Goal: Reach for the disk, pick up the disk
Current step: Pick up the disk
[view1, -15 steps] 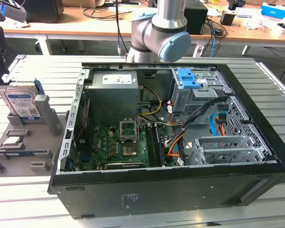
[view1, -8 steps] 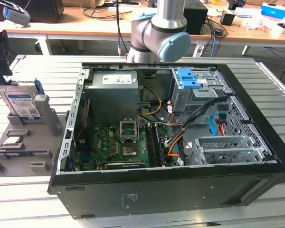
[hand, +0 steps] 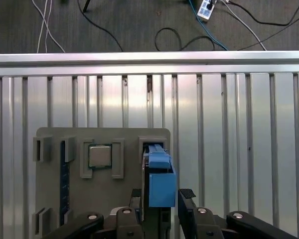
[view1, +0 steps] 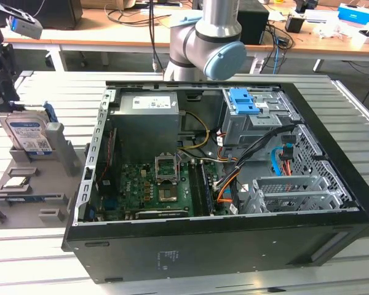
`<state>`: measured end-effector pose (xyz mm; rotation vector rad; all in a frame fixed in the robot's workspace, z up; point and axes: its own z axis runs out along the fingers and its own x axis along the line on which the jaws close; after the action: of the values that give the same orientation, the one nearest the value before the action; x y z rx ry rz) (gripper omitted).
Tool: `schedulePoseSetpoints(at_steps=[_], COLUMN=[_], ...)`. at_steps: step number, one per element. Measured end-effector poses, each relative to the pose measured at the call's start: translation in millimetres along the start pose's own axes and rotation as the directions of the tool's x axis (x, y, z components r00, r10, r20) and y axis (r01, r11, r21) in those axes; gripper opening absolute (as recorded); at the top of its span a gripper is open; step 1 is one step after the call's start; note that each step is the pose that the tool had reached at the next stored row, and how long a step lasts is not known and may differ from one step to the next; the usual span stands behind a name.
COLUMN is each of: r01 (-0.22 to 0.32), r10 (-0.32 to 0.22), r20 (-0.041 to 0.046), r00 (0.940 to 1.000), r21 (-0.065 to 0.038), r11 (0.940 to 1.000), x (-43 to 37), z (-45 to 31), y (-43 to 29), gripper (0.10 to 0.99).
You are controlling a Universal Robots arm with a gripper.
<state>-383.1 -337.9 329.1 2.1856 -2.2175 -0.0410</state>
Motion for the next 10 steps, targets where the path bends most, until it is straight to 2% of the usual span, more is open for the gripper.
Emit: schedulePoseSetpoints(at_steps=[10], r01=[0.025], r10=[-0.025], r20=[-0.001], r00=[0.9997], r21=[0.0], r11=[0.9997], x=[-0.2], z=[21.2], y=[-0.6], gripper=[0.424])
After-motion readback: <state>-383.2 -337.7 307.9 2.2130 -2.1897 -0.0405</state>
